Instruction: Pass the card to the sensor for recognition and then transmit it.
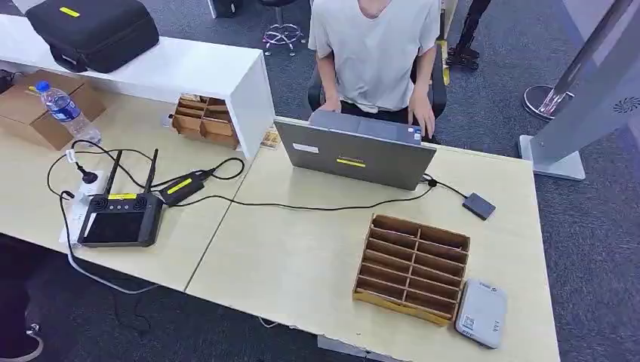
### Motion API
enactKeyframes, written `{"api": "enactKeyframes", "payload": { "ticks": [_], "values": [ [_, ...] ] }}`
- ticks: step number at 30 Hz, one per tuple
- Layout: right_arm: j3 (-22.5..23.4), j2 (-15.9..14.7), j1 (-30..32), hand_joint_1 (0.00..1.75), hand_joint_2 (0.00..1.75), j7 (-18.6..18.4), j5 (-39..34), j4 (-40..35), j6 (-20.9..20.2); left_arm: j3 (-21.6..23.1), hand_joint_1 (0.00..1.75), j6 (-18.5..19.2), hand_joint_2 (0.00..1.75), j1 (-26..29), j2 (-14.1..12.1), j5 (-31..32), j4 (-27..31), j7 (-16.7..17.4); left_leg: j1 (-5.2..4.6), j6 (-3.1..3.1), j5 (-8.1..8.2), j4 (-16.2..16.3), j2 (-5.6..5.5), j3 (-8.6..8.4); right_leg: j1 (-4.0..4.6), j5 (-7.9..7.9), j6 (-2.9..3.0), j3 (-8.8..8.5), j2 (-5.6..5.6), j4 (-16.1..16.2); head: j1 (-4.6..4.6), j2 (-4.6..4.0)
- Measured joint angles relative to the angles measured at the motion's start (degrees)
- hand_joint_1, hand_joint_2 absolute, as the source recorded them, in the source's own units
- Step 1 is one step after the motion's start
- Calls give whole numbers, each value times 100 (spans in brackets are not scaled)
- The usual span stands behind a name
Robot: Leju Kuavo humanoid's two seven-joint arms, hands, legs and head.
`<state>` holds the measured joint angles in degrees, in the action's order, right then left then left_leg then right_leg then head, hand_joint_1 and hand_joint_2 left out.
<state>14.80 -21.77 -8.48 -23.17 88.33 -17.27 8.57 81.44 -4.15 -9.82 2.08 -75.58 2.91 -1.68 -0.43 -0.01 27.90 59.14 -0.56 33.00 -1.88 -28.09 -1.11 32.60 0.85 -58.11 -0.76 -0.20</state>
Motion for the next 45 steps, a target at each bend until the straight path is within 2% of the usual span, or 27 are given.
{"api": "enactKeyframes", "payload": {
  "ticks": [4, 9, 11, 14, 15, 17, 20, 21, 33, 34, 36, 37, 42, 45],
  "values": [
    [131, 169, 149, 0, 175, 44, -90, 72, 35, 0, 0, -11, 175, -2, 4, -5, 0, 13, -1, 0, 0, 0, 0, 0, 0, 0, 0, 0, 0, 0, -2, 0],
    [160, 217, 188, 0, 175, 72, -149, 90, 68, 0, 0, -24, 175, -2, 7, -5, 0, 13, 0, 0, 0, 0, 0, 0, 0, 0, 0, 0, 0, 0, 0, 0],
    [429, 455, 371, 0, 175, 243, -376, 190, 175, 2, 0, -72, 175, -1, 13, -11, 0, 15, -1, 0, 0, -2, 0, -1, -1, -2, 0, -1, 1, 0, 0, 0],
    [609, 592, 486, 0, 175, 397, -633, 234, 377, 2, 0, -83, 175, 0, 13, -28, 0, 22, 0, 1, 1, -3, 2, -2, 0, -3, 1, -1, -1, 0, -2, 0],
    [695, 651, 519, 0, 175, 530, -792, 240, 508, 0, 0, -83, 0, 0, 13, -52, 0, 26, 0, 1, 0, -3, 2, -1, 0, -3, 1, -1, -1, 0, 0, 0],
    [987, 819, 556, 0, 175, 871, -1197, 256, 801, 0, 0, -83, 0, 1, 13, -122, 0, 33, 0, 1, 1, -3, 5, -3, 0, -3, 1, -1, -5, 0, 0, 0],
    [1316, 1050, 582, 0, 175, 1030, -1364, 291, 892, 0, 0, -88, 0, 0, 13, -142, 0, 57, 1, 1, 1, -4, 9, -4, 0, -3, 2, -1, -5, -1, 0, 0],
    [1405, 1127, 590, 0, 175, 1043, -1401, 308, 887, 0, 0, -90, 175, -1, 13, -142, 0, 70, 1, 1, 0, -4, 9, -4, 0, -3, 2, -1, -5, -1, -2, 0],
    [1941, 1817, 629, 0, 175, 894, -1570, 446, 564, 0, 0, -120, 175, -8, 24, -173, 0, 105, 1, 1, 0, -4, 18, -5, 0, -3, 2, -2, -10, -1, -2, 0],
    [1965, 1874, 630, 0, 175, 881, -1589, 455, 524, 0, 0, -125, 0, -9, 26, -175, 0, 107, 1, 1, 0, -4, 18, -5, 0, -3, 2, -2, -10, -1, 2, 0],
    [2000, 1983, 637, 0, 175, 870, -1633, 463, 479, 0, 0, -129, 0, -9, 31, -175, 0, 109, 0, 1, 1, -4, 19, -5, 0, -3, 2, -2, -10, -1, -2, 0],
    [2020, 2024, 639, 0, 175, 861, -1631, 466, 430, 0, 0, -138, 175, -9, 35, -175, 0, 111, 0, 1, 1, -4, 19, -5, 0, -3, 2, -2, -10, -1, 0, 0],
    [2149, 2225, 651, 0, 175, 813, -1710, 470, 299, 0, 0, -186, 175, -16, 44, -214, 0, 190, 0, 1, 0, -5, 19, -5, 0, -3, 2, -3, -10, -1, -2, 0],
    [2134, 2284, 678, 0, 175, 826, -1971, 466, 249, -7, 0, -188, 175, -14, 55, 10, 0, 219, 0, 1, 1, -5, 17, -3, 0, -3, 2, -4, -9, -1, 2, 0]
  ]
}}
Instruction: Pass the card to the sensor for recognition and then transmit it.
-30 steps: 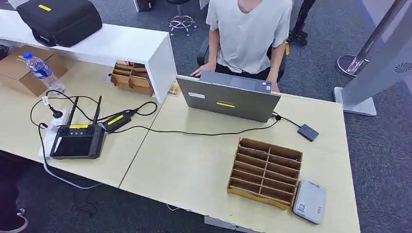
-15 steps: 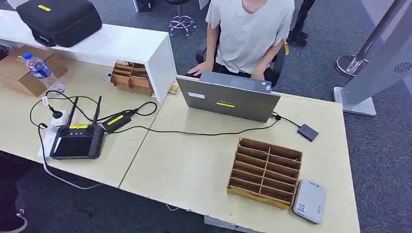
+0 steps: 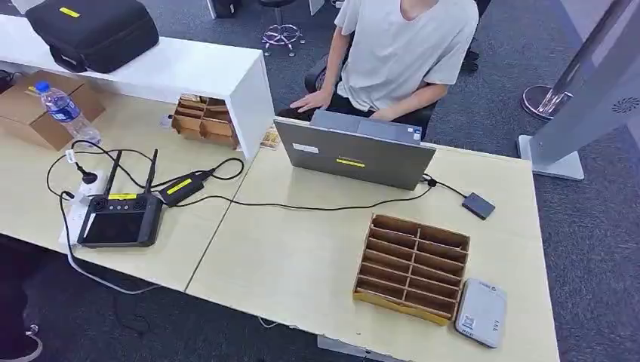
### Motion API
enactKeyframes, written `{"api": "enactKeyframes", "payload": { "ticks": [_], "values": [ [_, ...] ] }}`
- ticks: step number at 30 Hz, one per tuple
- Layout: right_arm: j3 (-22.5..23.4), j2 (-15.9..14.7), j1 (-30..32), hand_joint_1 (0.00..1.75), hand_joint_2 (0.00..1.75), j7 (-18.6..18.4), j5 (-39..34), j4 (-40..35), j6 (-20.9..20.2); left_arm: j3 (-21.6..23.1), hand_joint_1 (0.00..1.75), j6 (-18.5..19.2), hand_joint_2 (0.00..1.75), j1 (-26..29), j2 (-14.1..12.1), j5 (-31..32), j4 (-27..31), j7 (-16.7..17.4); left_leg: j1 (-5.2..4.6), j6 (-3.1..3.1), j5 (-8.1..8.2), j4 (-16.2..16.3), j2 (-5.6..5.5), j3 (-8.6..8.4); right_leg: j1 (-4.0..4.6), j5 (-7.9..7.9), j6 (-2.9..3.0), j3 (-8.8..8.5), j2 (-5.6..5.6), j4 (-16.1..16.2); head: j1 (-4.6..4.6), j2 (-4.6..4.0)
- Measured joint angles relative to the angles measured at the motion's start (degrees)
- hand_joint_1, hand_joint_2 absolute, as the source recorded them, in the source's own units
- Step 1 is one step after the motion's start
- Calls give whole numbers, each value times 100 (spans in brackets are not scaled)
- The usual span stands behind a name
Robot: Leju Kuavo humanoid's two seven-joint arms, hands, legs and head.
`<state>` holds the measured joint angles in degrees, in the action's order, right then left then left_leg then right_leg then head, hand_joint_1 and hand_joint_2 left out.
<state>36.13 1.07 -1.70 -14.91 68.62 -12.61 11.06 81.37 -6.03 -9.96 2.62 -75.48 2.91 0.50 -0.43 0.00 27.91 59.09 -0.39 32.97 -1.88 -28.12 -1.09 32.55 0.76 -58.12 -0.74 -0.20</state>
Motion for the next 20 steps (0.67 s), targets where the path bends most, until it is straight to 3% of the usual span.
{"api": "enactKeyframes", "payload": {
  "ticks": [5, 6, 15, 16, 20],
  "values": [
    [-109, 39, 52, 0, 175, 116, -535, -11, -89, -155, 0, 9, 175, 28, 2, 555, 20, 0, -1, 0, 0, 0, -3, 2, 0, 0, 0, 0, 1, 1, -2, 0],
    [-151, 41, 63, 0, 0, 134, -640, -13, -105, -212, 0, 11, 175, 40, 2, 668, 26, 0, -1, 0, 0, 0, -3, 2, -1, 0, 0, 0, 1, 0, -2, 0],
    [-593, 44, 199, 0, 0, 352, -1614, -125, -256, -1230, 0, 24, 175, 235, -35, 1773, 166, 2, 0, 0, 1, 0, -8, 3, 0, -2, -2, 0, 3, 0, -4, 0],
    [-647, 44, 214, 0, 175, 365, -1719, -138, -282, -1336, 0, 26, 175, 267, -48, 1870, 192, 2, 0, 0, 1, 0, -8, 3, 0, -2, -2, 0, 3, 1, -2, 0],
    [-886, 44, 279, 0, 175, 470, -2169, -208, -346, -1874, 0, 31, 175, 387, -92, 2371, 304, 2, 0, 0, 1, 0, -8, 3, 0, -3, -3, 1, 3, 1, -4, 0]
  ]
}}
